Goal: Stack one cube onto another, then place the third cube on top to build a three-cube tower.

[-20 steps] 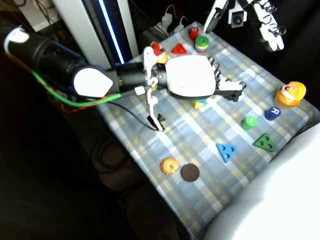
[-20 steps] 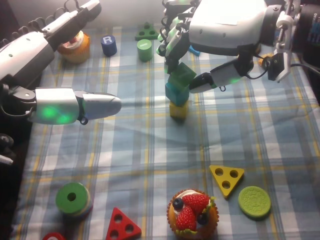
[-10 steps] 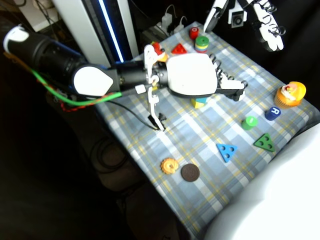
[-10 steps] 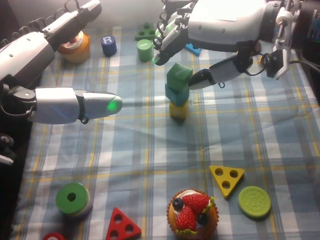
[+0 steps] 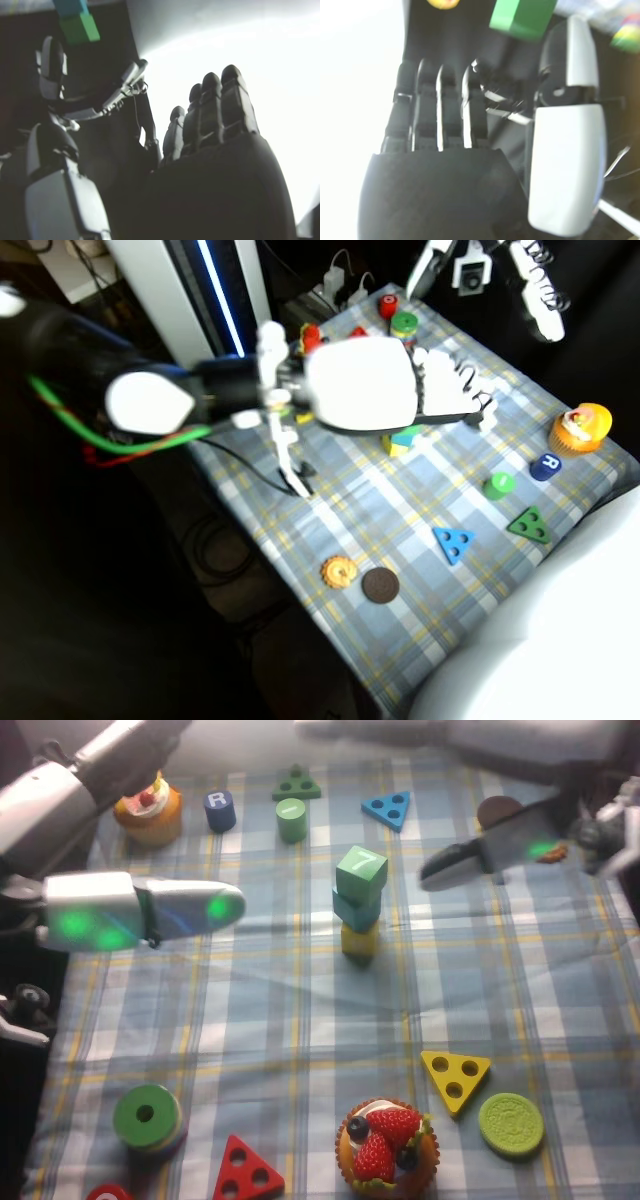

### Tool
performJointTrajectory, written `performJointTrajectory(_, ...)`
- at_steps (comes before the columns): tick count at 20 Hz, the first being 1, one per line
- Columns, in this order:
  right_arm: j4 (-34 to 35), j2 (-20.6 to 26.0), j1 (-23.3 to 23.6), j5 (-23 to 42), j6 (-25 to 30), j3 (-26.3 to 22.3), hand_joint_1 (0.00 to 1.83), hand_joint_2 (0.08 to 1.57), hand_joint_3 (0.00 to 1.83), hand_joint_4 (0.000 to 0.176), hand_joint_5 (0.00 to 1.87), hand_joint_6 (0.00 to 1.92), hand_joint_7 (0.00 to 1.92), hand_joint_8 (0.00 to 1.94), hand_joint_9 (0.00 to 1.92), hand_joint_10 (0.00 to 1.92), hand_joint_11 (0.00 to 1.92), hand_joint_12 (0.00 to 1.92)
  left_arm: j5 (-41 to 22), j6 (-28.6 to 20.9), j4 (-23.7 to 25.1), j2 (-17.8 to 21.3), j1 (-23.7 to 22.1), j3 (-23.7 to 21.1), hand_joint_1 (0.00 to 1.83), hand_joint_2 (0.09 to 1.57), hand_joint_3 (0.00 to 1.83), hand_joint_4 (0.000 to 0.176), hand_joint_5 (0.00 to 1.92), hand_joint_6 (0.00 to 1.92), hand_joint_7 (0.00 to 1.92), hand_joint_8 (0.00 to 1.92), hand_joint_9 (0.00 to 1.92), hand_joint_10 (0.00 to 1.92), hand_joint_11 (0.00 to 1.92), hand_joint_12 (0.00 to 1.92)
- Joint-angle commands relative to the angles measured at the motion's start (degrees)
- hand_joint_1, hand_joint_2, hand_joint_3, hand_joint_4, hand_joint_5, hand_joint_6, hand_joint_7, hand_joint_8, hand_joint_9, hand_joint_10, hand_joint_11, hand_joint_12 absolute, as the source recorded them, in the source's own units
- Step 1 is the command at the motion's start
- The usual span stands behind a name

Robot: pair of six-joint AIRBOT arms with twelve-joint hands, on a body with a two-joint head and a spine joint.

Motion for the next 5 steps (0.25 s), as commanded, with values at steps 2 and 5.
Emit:
performJointTrajectory(2,14.4,5.4,-6.1,16.4,-7.0,-4.8,0.82,0.79,0.0,0.138,0.0,0.0,0.0,0.0,0.0,0.0,0.0,0.0,-14.4,-9.6,1.4,1.6,1.6,0.8,0.74,0.76,0.0,0.173,0.0,0.0,0.0,0.0,0.0,0.0,0.04,0.04)
performJointTrajectory(5,27.2,11.8,-17.4,31.9,-14.5,-11.3,0.8,0.86,0.01,0.065,0.06,0.0,0.11,0.01,0.11,0.02,0.01,0.01,-24.0,-18.6,3.2,3.4,5.4,0.1,0.76,0.73,0.0,0.176,0.0,0.0,0.0,0.0,0.01,0.0,0.01,0.0)
